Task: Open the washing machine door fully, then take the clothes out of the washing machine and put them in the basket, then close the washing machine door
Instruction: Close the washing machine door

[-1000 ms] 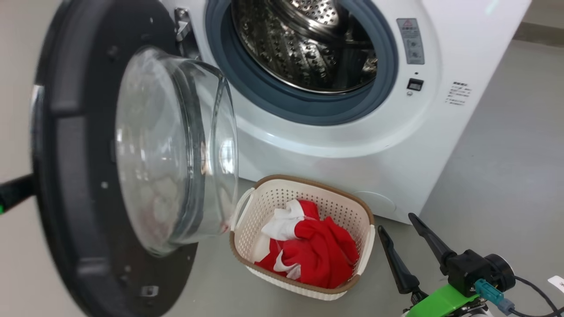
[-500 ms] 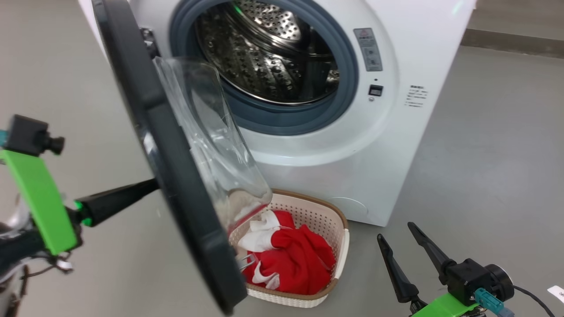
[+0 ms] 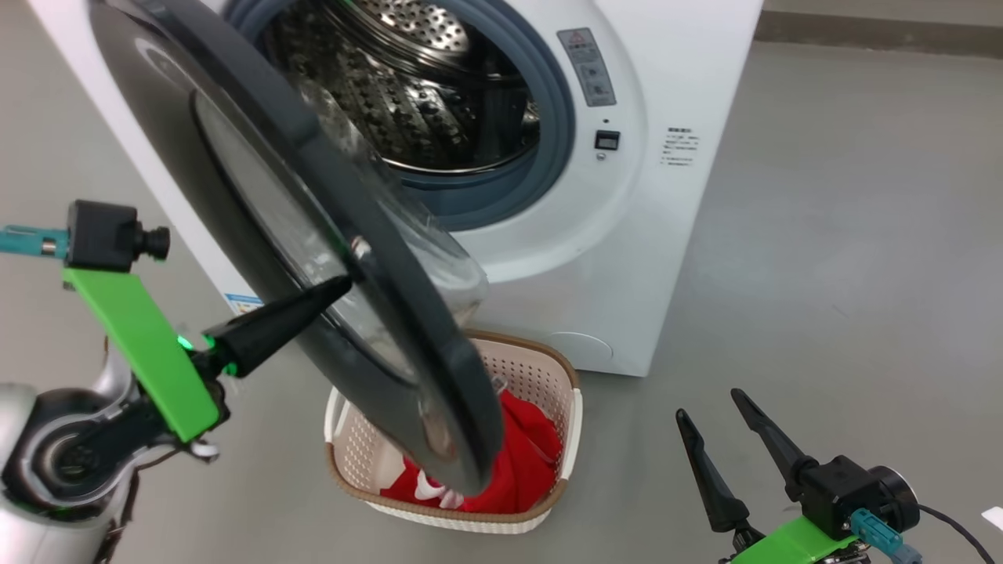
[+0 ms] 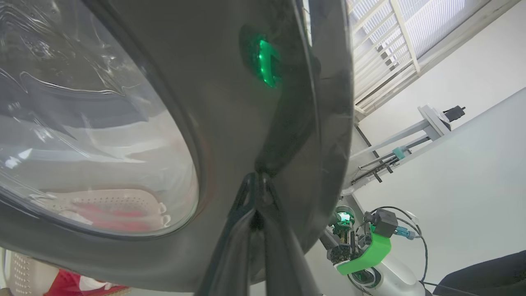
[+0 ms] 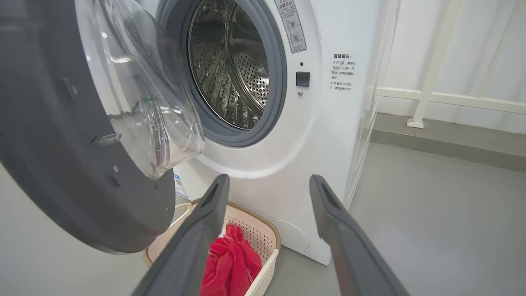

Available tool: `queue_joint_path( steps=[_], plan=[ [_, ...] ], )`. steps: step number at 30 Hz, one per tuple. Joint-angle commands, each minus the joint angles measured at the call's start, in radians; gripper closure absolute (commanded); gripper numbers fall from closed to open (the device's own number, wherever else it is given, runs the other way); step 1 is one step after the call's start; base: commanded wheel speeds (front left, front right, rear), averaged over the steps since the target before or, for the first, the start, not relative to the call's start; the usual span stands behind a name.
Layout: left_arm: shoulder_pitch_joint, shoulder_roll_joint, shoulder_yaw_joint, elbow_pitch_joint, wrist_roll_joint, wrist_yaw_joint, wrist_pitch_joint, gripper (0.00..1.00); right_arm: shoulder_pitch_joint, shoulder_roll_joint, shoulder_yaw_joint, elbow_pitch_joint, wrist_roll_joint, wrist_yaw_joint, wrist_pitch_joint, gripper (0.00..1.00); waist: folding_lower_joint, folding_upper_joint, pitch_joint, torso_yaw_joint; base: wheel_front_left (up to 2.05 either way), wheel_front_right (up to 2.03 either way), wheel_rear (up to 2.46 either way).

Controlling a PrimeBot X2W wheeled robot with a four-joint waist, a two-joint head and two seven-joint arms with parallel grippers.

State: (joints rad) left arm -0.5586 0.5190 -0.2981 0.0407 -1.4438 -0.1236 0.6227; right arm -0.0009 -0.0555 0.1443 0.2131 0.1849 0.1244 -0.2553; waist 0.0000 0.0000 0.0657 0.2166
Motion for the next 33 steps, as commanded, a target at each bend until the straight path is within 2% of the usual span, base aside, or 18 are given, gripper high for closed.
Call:
queue_joint_path(
  steps=[1,14,18,27,33],
  plan=[
    [-0.068,0.023,0.030,-0.019,0.009,-0.007,-0.033,1.00,-0.035,0.002,0.019,-0.028,0.003,0.006,-0.006,0.00,0.0000,0.0000,0.017,-0.021,0.00,0.00,0.00],
    [-0.158,-0.038,-0.089,0.061,0.056,-0.007,-0.238,1.00,-0.074,0.004,0.017,-0.030,-0.003,0.006,-0.006,0.00,0.0000,0.0000,0.065,-0.069,0.00,0.00,0.00],
    [-0.213,-0.051,-0.140,0.131,0.086,-0.007,-0.347,1.00,-0.092,0.005,0.013,-0.028,-0.004,0.006,-0.006,0.00,0.0000,0.0000,0.082,-0.091,0.00,0.00,0.00],
    [-0.309,-0.066,-0.208,0.217,0.058,-0.007,-0.497,1.00,-0.115,0.005,0.013,-0.034,0.003,0.006,-0.006,0.00,0.0000,0.0000,0.119,-0.128,0.00,0.00,0.00],
    [-0.364,-0.066,-0.245,0.267,0.029,-0.007,-0.561,1.00,-0.127,0.005,0.016,-0.038,0.002,0.006,-0.006,0.00,0.0000,0.0000,0.135,-0.155,0.00,0.00,0.00]
  ],
)
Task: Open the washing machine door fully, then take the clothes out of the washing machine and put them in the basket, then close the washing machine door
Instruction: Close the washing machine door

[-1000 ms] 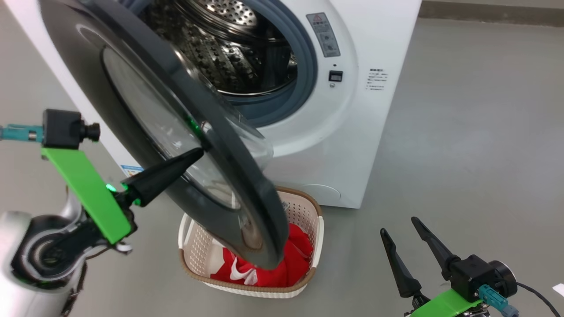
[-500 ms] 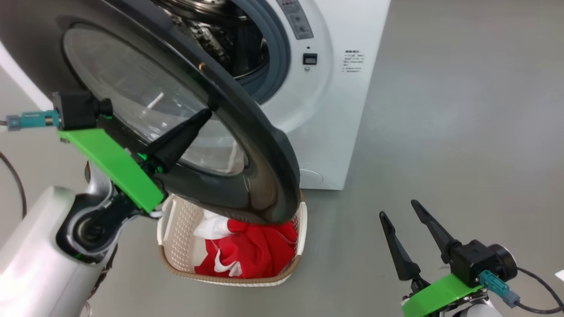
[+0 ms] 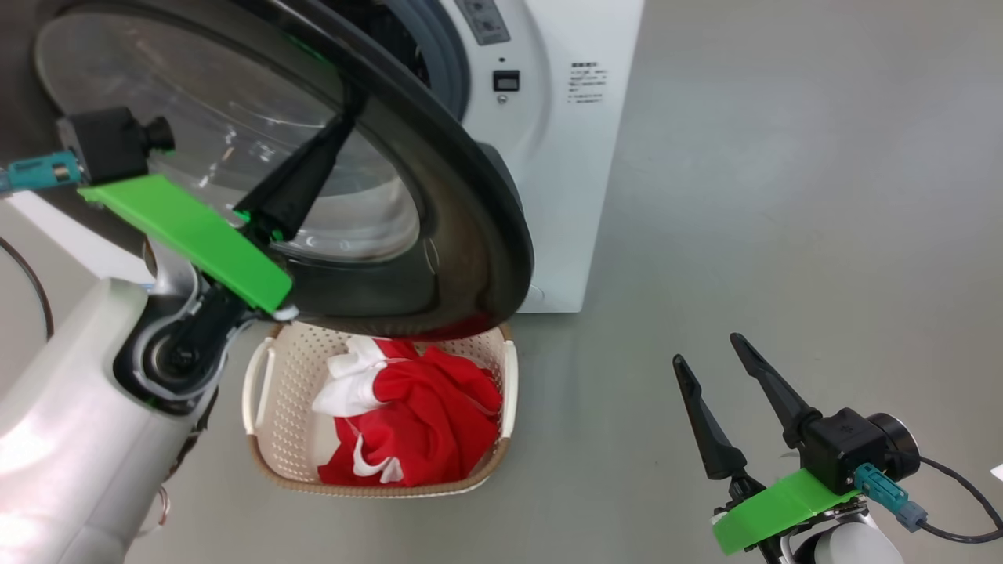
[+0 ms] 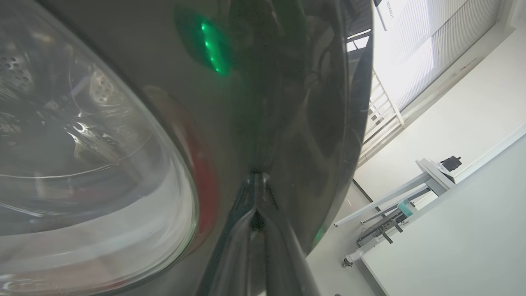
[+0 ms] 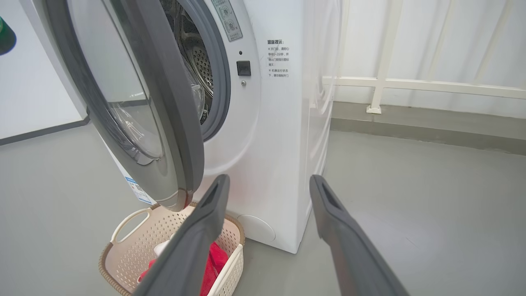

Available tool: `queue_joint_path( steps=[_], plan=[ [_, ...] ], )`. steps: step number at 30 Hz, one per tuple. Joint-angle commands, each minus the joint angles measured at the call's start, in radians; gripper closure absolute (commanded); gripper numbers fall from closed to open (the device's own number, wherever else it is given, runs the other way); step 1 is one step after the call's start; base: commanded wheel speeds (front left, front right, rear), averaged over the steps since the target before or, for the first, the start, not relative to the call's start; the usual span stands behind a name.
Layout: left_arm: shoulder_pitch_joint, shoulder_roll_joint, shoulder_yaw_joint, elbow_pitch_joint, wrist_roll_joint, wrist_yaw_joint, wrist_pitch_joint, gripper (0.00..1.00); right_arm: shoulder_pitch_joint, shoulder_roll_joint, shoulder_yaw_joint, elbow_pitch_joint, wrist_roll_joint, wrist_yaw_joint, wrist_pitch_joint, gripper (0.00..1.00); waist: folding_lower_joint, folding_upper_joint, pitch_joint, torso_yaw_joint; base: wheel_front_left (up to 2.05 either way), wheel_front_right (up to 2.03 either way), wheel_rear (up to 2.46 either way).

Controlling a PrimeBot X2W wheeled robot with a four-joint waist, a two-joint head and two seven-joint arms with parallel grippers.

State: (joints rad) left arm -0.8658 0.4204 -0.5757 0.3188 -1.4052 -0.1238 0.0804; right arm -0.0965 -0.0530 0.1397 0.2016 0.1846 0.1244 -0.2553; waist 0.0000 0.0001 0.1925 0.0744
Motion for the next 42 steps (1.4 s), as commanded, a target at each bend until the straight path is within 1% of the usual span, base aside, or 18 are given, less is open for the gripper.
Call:
queue_joint_path(
  steps=[1,11,20,28,34,37,38,39,40,42],
  plan=[
    [-0.065,0.034,0.027,-0.003,-0.013,-0.007,-0.030,1.00,-0.033,0.003,0.021,-0.027,0.002,0.006,-0.006,0.00,0.0000,-0.0001,0.010,-0.018,0.00,0.00,0.00],
    [-0.146,0.050,-0.013,0.071,-0.025,-0.007,-0.158,1.00,-0.045,0.003,0.031,-0.029,0.014,0.006,-0.006,0.00,0.0000,-0.0001,0.034,-0.076,0.00,0.00,0.00],
    [-0.198,0.068,-0.047,0.151,-0.048,-0.007,-0.233,1.00,-0.046,0.003,0.035,-0.032,0.024,0.006,-0.006,0.00,0.0000,-0.0001,0.040,-0.114,0.00,0.00,0.00],
    [-0.184,0.082,-0.097,0.166,-0.067,-0.007,-0.265,1.00,-0.041,0.003,0.029,-0.028,0.026,0.006,-0.006,0.00,0.0000,-0.0001,0.022,-0.109,0.00,0.00,0.00],
    [-0.111,0.098,-0.139,0.144,-0.080,-0.007,-0.293,1.00,-0.025,0.003,0.020,-0.021,0.020,0.006,-0.006,0.00,0.0000,-0.0001,-0.008,-0.087,0.00,0.00,0.00],
    [-0.057,0.111,-0.144,0.127,-0.101,-0.007,-0.307,1.00,-0.016,0.003,0.018,-0.018,0.019,0.006,-0.006,0.00,0.0000,-0.0001,-0.026,-0.080,0.00,0.00,0.00],
    [-0.038,0.115,-0.144,0.121,-0.109,-0.007,-0.310,0.98,-0.012,0.003,0.016,-0.017,0.018,0.006,-0.006,0.00,0.0000,-0.0001,-0.031,-0.075,0.00,0.00,0.00],
    [-0.020,0.123,-0.144,0.118,-0.112,-0.007,-0.314,0.89,-0.009,0.003,0.013,-0.017,0.018,0.006,-0.006,0.00,0.0000,-0.0001,-0.036,-0.072,0.00,0.00,0.00],
    [-0.003,0.128,-0.140,0.113,-0.118,-0.007,-0.319,0.75,-0.004,0.003,0.010,-0.017,0.017,0.006,-0.006,0.00,0.0000,-0.0001,-0.041,-0.068,0.00,0.00,0.00],
    [0.032,0.139,-0.128,0.103,-0.129,-0.007,-0.326,0.71,0.003,0.003,0.004,-0.018,0.016,0.006,-0.006,0.00,0.0000,-0.0001,-0.047,-0.060,0.00,0.00,0.00]
  ],
)
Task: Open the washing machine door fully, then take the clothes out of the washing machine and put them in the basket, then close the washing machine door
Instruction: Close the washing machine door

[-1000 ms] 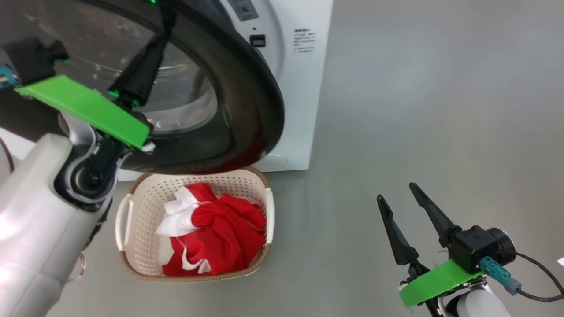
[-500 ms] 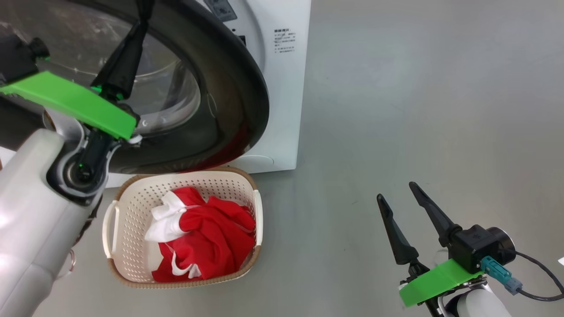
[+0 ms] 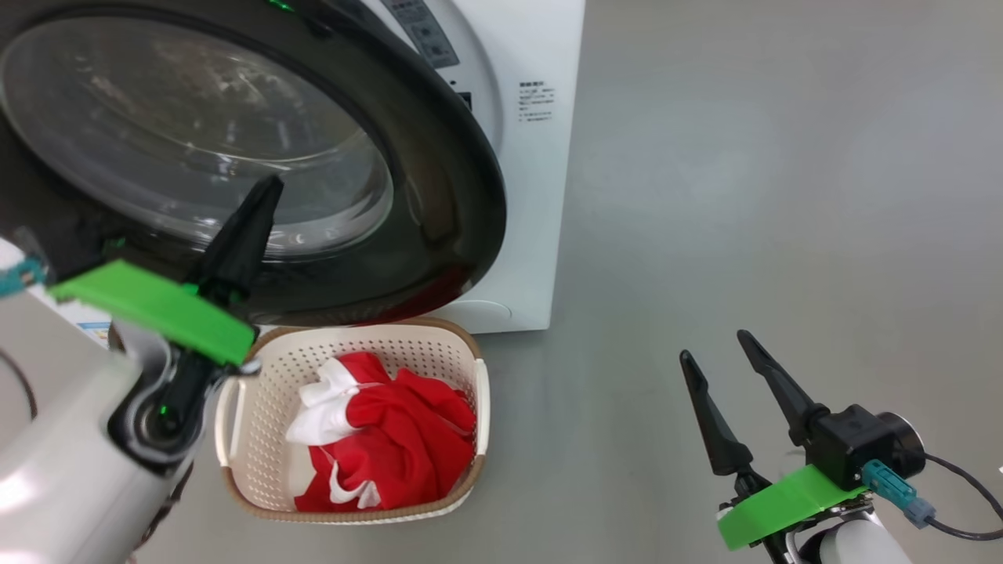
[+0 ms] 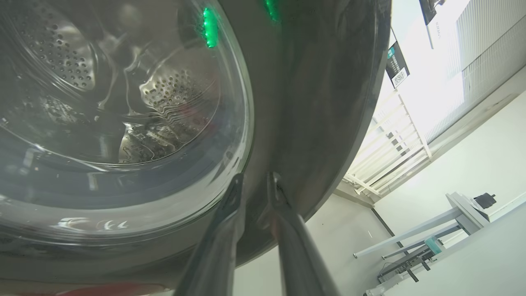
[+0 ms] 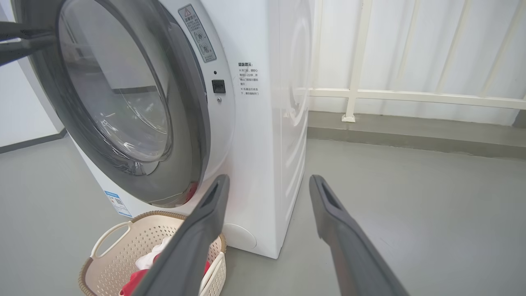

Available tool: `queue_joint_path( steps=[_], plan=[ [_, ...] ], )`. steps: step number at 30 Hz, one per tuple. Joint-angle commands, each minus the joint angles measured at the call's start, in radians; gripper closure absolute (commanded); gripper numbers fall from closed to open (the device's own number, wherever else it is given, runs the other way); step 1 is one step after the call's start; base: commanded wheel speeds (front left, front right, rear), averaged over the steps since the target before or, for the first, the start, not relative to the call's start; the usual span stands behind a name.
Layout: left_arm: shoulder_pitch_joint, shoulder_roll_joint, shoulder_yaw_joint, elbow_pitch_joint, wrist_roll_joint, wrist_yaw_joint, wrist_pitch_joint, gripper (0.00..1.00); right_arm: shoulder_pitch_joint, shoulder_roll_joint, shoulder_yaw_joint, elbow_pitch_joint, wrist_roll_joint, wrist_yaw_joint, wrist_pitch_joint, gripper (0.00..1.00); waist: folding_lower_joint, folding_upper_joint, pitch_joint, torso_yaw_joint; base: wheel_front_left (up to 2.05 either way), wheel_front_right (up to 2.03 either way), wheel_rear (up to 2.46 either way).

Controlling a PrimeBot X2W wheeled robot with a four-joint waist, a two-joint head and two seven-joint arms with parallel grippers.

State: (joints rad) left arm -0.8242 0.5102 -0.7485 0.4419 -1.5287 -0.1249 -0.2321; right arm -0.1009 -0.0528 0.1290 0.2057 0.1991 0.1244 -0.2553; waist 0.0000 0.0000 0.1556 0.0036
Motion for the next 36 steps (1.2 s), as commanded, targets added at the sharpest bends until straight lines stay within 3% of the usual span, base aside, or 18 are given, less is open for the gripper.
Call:
queue_joint_path(
  steps=[1,5,6,10,11,17,36],
  plan=[
    [0.007,0.053,0.053,-0.024,-0.010,-0.006,-0.017,0.66,0.011,0.003,0.011,-0.022,0.000,0.006,-0.006,0.00,0.0000,0.0000,-0.014,0.015,0.00,0.00,0.00],
    [0.078,0.072,0.082,-0.033,-0.009,-0.006,-0.025,0.50,0.028,0.003,-0.002,-0.025,-0.003,0.006,-0.006,0.00,0.0000,0.0000,-0.028,0.032,0.00,0.00,0.00],
    [0.096,0.075,0.090,-0.033,-0.004,-0.006,-0.027,0.35,0.033,0.003,-0.005,-0.025,-0.004,0.006,-0.006,0.00,0.0000,0.0000,-0.031,0.035,0.00,0.00,0.00],
    [0.172,0.079,0.150,-0.032,0.024,-0.006,-0.029,0.03,0.052,0.003,-0.015,-0.026,-0.005,0.006,-0.006,0.00,0.0000,0.0000,-0.043,0.047,0.00,0.00,0.00],
    [0.194,0.076,0.172,-0.034,0.036,-0.006,-0.029,0.00,0.056,0.003,-0.018,-0.026,-0.005,0.006,-0.006,0.00,0.0000,0.0000,-0.047,0.050,0.00,0.00,0.00],
    [0.314,0.057,0.282,-0.044,0.105,-0.006,-0.029,0.00,0.084,0.003,-0.034,-0.030,-0.005,0.006,-0.006,0.00,0.0000,0.0000,-0.059,0.060,0.00,0.00,0.00],
    [0.730,-0.047,0.603,-0.072,0.474,-0.006,-0.030,0.00,0.169,0.003,-0.079,-0.037,0.007,0.006,-0.006,0.00,0.0000,0.0000,-0.114,0.045,0.00,0.00,0.00]
  ],
)
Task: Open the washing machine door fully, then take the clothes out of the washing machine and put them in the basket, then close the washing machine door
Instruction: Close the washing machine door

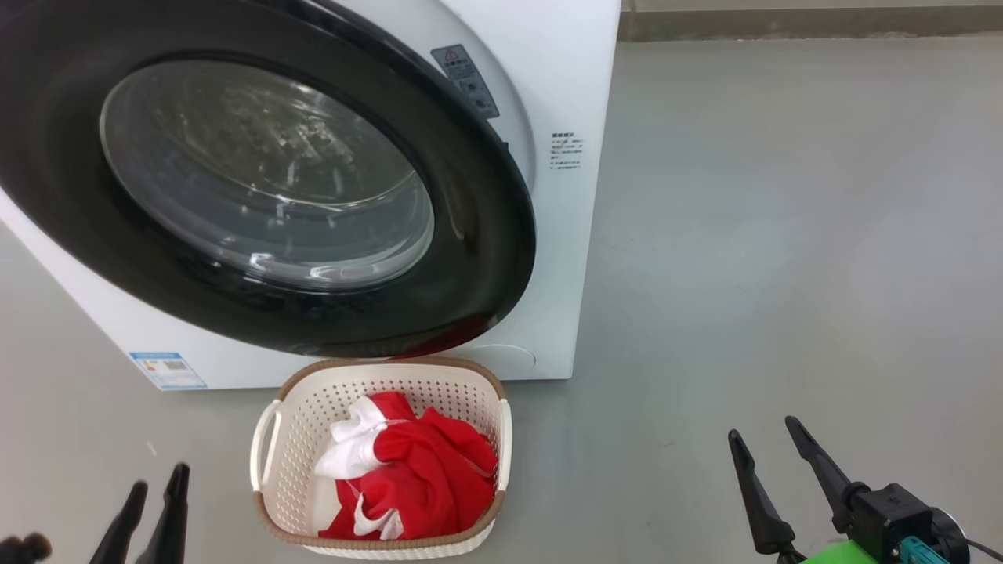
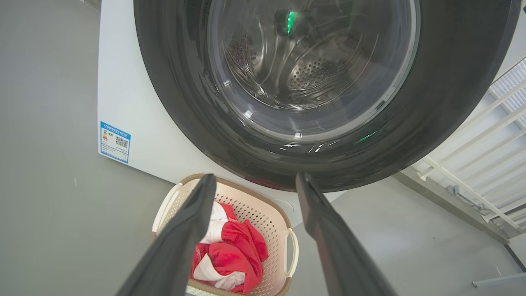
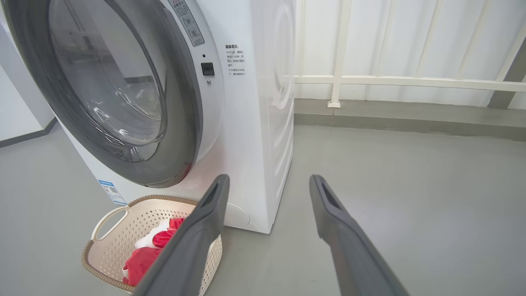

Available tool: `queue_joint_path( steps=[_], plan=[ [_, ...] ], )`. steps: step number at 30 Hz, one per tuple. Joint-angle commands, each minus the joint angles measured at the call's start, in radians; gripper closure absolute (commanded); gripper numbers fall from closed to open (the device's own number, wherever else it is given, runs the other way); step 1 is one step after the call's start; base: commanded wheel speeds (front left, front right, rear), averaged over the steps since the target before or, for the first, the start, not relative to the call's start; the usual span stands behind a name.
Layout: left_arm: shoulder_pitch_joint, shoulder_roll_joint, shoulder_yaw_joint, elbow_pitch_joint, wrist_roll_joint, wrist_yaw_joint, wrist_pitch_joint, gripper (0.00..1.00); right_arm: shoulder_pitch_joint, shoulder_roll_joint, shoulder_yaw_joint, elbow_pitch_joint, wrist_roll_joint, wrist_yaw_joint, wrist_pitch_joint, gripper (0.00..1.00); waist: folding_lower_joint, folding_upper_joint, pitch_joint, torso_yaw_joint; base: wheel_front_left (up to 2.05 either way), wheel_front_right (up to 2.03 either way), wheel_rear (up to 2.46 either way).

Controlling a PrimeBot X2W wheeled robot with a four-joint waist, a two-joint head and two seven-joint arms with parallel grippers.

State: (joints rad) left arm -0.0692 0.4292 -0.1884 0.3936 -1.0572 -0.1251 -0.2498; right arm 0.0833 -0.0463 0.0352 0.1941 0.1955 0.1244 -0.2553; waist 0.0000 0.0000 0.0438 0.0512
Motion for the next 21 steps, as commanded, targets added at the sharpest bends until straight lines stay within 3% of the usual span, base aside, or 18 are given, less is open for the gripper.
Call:
queue_joint_path(
  steps=[1,8,14,21],
  plan=[
    [-0.011,0.029,0.054,-0.025,0.026,-0.006,-0.012,0.00,-0.012,-0.004,0.014,-0.026,0.011,0.006,-0.006,0.00,0.0000,0.0000,-0.004,-0.004,0.00,0.00,0.00],
    [0.073,-0.011,0.136,-0.044,0.143,-0.006,-0.012,0.00,0.014,-0.004,0.007,-0.027,0.016,0.006,-0.006,0.00,0.0000,0.0000,-0.025,-0.021,0.00,0.00,0.00],
    [0.133,-0.040,0.209,-0.075,0.331,-0.006,-0.012,0.00,0.030,-0.004,-0.001,-0.031,0.018,0.006,-0.006,0.00,0.0000,0.0000,-0.038,-0.032,0.00,0.00,0.00],
    [0.181,-0.112,0.282,-0.127,0.485,-0.006,-0.012,0.00,0.041,-0.004,-0.014,-0.036,0.014,0.006,-0.006,0.00,0.0000,0.0000,-0.053,-0.041,0.00,0.00,0.00]
  ],
)
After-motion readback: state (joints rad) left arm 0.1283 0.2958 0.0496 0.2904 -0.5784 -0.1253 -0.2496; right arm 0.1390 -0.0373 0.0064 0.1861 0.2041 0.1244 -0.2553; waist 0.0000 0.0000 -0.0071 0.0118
